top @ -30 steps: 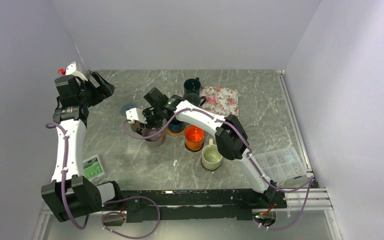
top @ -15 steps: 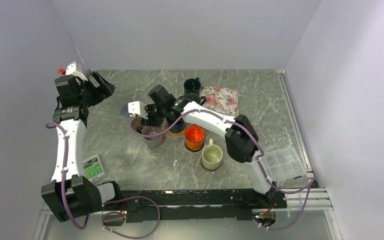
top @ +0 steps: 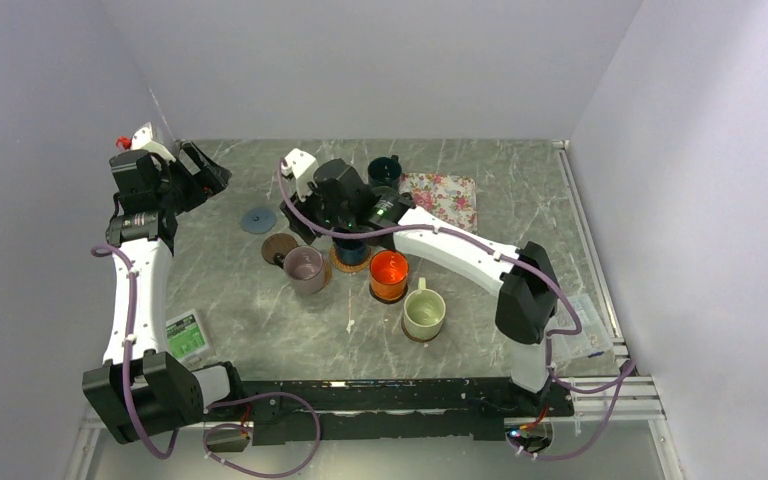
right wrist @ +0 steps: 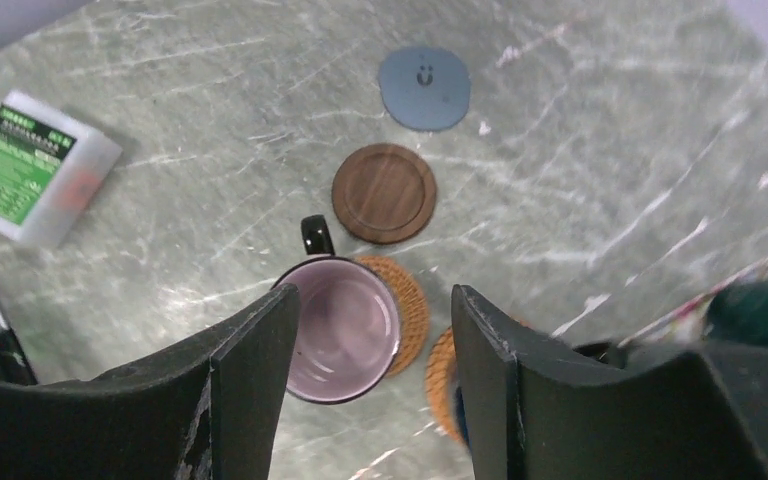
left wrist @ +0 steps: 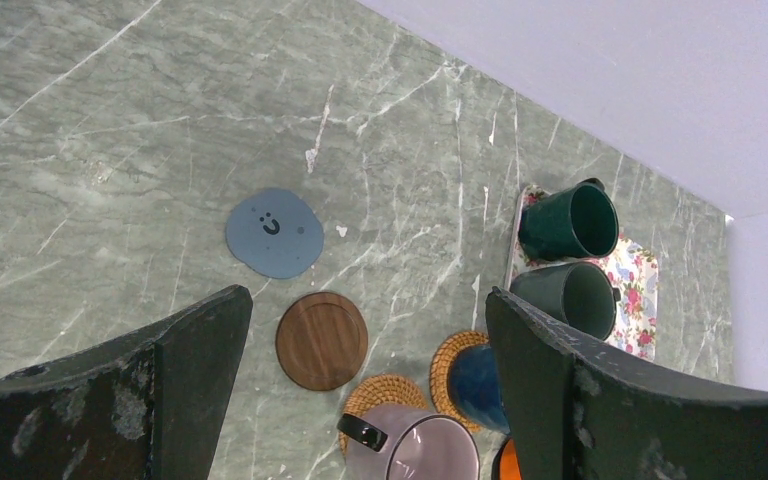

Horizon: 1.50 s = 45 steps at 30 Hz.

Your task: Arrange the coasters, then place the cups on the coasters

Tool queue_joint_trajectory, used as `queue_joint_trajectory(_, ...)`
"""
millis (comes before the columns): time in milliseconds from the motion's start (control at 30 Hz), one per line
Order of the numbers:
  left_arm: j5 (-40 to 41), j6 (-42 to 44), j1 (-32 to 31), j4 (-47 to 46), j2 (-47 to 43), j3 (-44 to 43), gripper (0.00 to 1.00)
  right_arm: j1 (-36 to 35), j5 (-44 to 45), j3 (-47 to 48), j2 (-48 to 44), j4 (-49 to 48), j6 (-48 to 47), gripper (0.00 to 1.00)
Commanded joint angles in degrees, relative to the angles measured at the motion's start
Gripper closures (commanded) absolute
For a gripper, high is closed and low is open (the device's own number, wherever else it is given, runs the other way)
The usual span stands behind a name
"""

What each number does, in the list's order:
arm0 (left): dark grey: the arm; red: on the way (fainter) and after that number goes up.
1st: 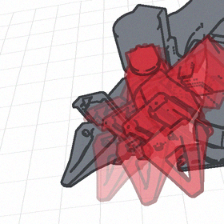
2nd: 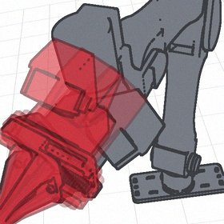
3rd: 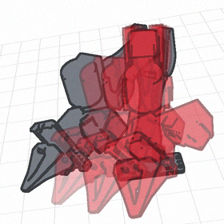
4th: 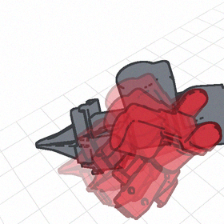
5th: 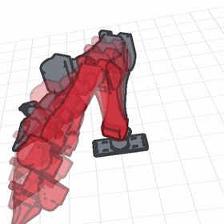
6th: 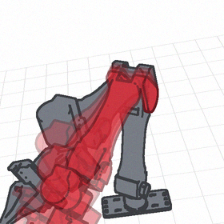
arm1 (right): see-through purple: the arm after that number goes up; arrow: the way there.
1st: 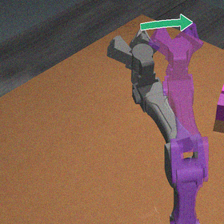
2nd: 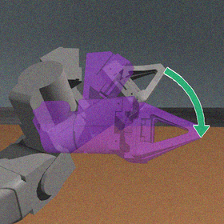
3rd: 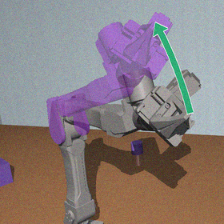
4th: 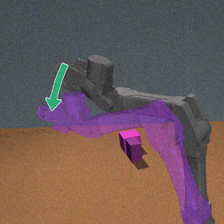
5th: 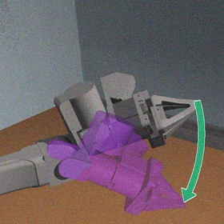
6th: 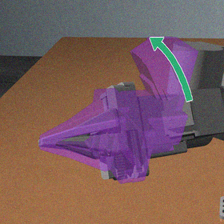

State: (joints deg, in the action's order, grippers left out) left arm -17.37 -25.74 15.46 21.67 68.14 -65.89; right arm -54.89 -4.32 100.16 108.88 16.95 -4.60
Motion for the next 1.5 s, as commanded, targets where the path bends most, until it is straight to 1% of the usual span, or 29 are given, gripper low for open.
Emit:
queue_joint_trajectory(0,-1.3,-0.7,0.4,-2.3,-0.1,-0.1,0.06,-0.9,11.0,-1.6,-1.0,4.9,21.5,0.39)
queue_joint_trajectory(133,-1.5,-0.8,0.3,-2.4,0.1,0.0,0.06,-1.1,13.6,-3.8,-1.6,6.9,29.1,0.39)
queue_joint_trajectory(300,-1.4,-0.8,0.3,-2.4,0.0,0.0,0.06,-1.7,17.1,-5.1,-0.2,8.6,33.0,0.39)
queue_joint_trajectory(400,-1.6,-0.8,0.3,-2.4,0.1,0.1,0.06,-2.0,19.0,-3.6,2.2,11.1,34.0,0.39)
queue_joint_trajectory(633,-1.7,-0.8,0.3,-2.4,0.2,0.0,0.06,-2.8,20.5,-0.3,6.4,13.8,34.0,0.44)
queue_joint_trajectory(1000,-2.1,-1.1,0.3,-2.6,0.5,0.1,0.06,-3.2,19.5,1.7,10.0,15.1,34.4,0.53)
queue_joint_trajectory(1267,-2.3,-1.2,0.3,-2.7,0.6,0.1,0.06,-3.2,19.0,3.3,11.8,15.9,34.5,0.62)
queue_joint_trajectory(1333,-2.3,-1.2,0.3,-2.6,0.6,0.2,0.06,-3.3,18.9,4.1,12.4,16.5,34.4,0.65)
queue_joint_trajectory(1467,-2.3,-1.2,0.3,-2.7,0.5,0.1,0.06,-3.5,18.7,4.7,12.9,17.0,34.0,0.76)
